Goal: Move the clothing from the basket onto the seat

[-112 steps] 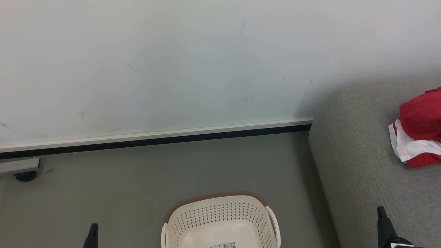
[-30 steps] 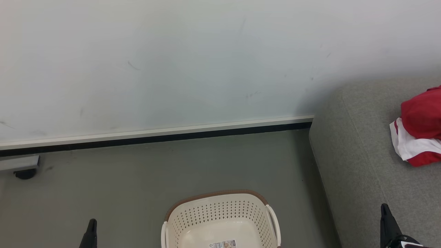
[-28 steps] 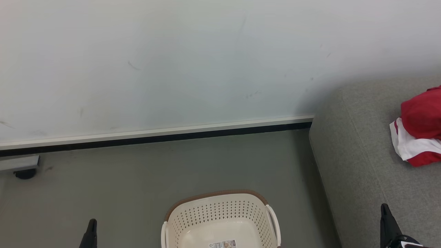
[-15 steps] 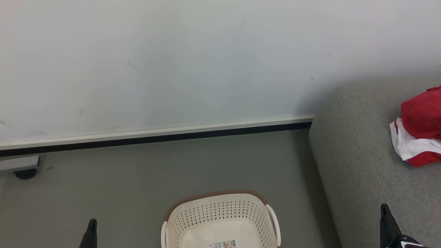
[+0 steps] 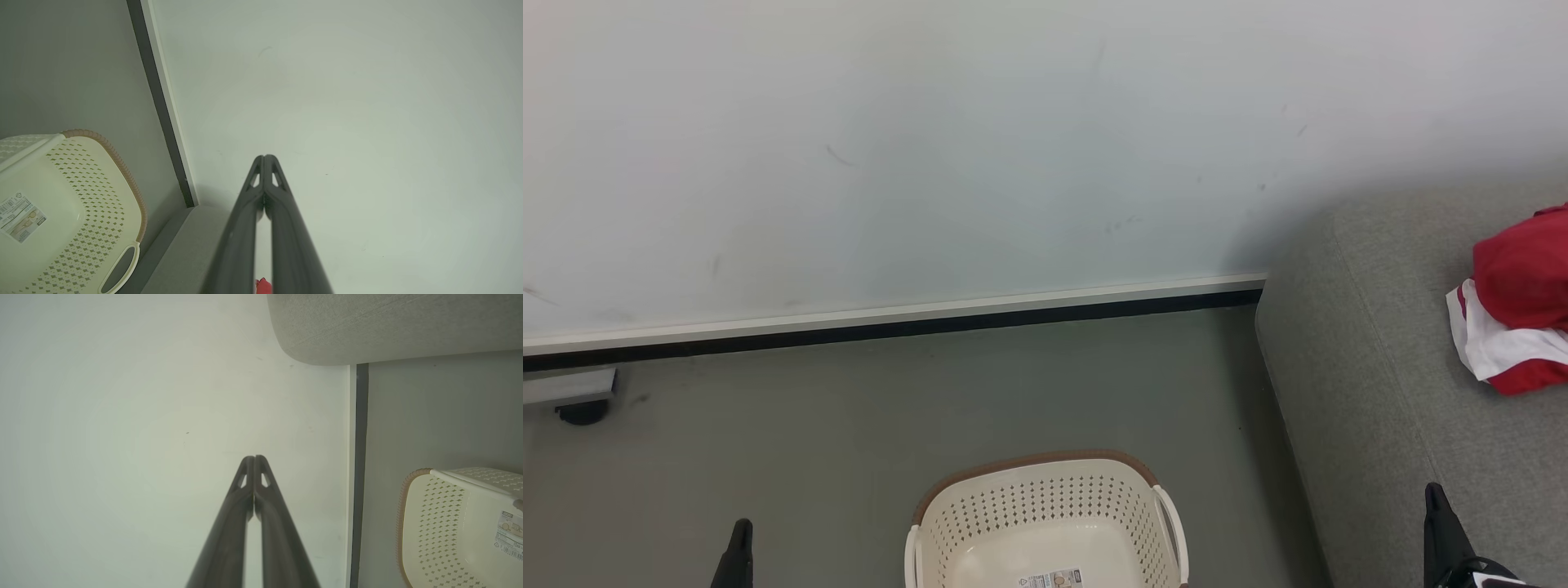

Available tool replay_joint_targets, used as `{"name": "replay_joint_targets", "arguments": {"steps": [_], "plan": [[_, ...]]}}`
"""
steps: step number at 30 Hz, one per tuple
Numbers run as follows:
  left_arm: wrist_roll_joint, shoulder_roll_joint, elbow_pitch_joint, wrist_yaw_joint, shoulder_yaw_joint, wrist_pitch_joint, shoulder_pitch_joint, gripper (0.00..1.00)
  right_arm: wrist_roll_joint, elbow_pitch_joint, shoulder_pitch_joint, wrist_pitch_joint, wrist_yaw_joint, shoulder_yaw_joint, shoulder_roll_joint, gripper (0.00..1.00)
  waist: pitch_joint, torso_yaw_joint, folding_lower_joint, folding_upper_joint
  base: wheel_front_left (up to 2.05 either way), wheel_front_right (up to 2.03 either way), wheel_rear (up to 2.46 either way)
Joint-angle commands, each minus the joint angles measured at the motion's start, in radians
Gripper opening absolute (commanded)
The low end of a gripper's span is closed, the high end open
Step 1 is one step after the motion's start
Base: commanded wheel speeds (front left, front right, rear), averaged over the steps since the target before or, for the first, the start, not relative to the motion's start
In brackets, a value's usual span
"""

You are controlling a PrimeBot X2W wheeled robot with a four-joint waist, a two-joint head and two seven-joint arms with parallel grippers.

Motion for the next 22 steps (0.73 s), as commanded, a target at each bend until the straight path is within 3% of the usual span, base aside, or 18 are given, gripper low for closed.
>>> {"name": "replay_joint_targets", "arguments": {"steps": [1,22], "plan": [[-0.002,0.004,0.001,-0.003,0.004,0.004,-0.008,0.00,-0.004,0.001,0.000,0.003,0.000,-0.002,0.001,0.00,0.000,0.000,0.0000,0.0000,0.00,0.00,0.00],[-0.003,0.005,0.001,-0.003,0.004,0.004,-0.008,0.00,-0.006,0.002,0.000,0.004,0.000,-0.004,0.003,0.00,0.000,0.000,0.0000,0.0000,0.00,0.00,0.00]]}}
